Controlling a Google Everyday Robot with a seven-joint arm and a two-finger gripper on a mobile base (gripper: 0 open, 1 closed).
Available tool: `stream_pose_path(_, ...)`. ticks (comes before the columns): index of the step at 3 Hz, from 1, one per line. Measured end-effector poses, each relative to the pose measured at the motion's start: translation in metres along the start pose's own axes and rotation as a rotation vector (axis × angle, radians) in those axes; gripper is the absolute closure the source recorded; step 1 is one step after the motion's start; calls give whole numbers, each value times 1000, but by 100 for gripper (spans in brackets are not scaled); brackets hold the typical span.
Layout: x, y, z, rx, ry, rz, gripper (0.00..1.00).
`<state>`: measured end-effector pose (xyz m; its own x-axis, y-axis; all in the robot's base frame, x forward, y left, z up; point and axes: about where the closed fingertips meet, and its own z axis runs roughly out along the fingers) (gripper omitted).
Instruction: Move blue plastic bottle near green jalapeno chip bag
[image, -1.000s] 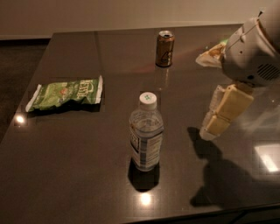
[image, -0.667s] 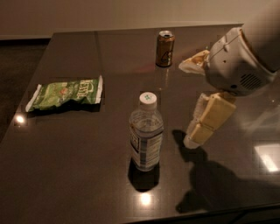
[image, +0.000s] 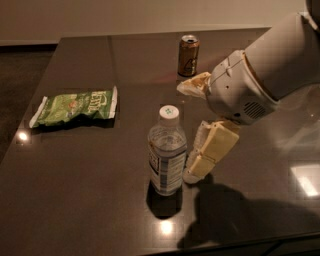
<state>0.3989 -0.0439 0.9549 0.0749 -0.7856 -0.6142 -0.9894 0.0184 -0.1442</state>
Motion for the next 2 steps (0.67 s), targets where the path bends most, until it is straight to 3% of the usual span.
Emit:
stream_pose_path(1, -6, 5, 10, -27, -39, -9, 0)
stream_pose_path(2, -8, 9, 16, -46, -63, -17, 18)
